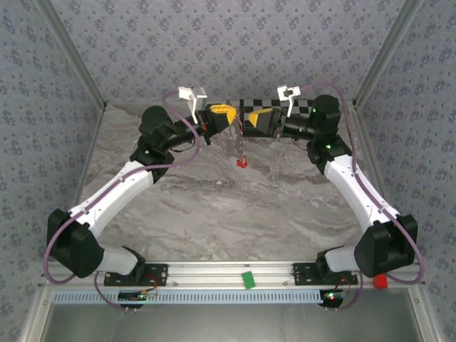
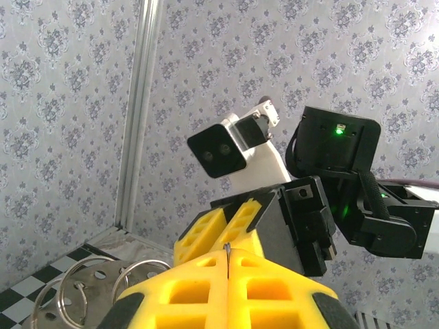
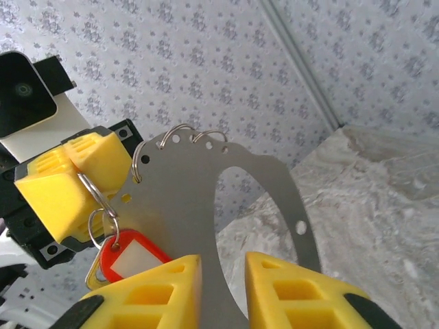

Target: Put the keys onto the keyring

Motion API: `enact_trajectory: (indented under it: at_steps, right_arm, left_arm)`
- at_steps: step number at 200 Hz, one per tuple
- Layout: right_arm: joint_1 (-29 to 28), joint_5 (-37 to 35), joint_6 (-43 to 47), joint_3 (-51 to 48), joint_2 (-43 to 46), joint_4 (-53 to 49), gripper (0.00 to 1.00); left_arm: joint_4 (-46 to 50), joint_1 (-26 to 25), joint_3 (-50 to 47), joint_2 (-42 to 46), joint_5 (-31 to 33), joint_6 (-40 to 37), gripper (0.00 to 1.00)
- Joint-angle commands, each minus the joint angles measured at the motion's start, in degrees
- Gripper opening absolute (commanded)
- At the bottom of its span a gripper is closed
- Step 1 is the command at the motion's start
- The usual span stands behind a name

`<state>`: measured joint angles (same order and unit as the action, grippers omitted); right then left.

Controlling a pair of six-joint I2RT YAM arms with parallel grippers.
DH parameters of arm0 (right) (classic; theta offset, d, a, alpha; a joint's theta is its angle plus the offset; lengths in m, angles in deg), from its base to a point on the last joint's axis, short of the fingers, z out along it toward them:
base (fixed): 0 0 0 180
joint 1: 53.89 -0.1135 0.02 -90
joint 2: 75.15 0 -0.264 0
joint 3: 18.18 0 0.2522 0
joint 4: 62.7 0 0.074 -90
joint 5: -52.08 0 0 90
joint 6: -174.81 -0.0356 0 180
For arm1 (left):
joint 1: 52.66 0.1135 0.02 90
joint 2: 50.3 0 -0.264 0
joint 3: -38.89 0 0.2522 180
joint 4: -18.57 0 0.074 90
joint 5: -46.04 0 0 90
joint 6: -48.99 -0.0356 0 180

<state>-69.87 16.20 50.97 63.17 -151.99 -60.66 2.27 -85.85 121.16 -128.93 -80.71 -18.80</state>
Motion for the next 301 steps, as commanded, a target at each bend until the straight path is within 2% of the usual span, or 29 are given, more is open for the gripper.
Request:
enact_trajectory:
  at_steps: [1, 29, 101, 235, 265, 283, 301]
  right_arm:
    - [0.1, -1.9, -1.4, -1.6, 2.0, 7.6, 0.27]
    - [-1.3, -2.0, -4.2, -1.7, 1.2, 14.4, 0.3]
    - [-4.0, -1.0, -4.5, -0.3, -1.2, 17.6, 0.3]
    - [-5.6, 1.2, -5.6, 0.2, -2.8, 17.7, 0.17]
    - [-5.7, 1.5, -6.2, 2.1, -2.8, 18.2, 0.11]
    - [-5.7, 1.6, -6.6, 2.2, -2.9, 18.5, 0.0]
    - [-5.6, 2.0, -6.6, 2.2, -2.7, 18.2, 0.0]
  left_arm:
    - [-3.2, -0.2, 2.1, -0.4, -0.2, 1.1, 0.0]
    - [-3.3, -0.4, 2.5, -1.0, -0.7, 1.7, 0.0]
    - [-2.5, -0.3, 2.5, -0.5, -0.6, 1.1, 0.0]
    - [-2.5, -0.5, 2.8, -0.6, -1.1, 1.2, 0.0]
    - [-2.6, -0.7, 2.8, -0.8, -1.4, 1.4, 0.0]
    - [-2.5, -0.6, 2.8, -0.8, -1.4, 1.4, 0.0]
    - [-2.5, -0.7, 2.7, -0.7, -1.4, 1.4, 0.0]
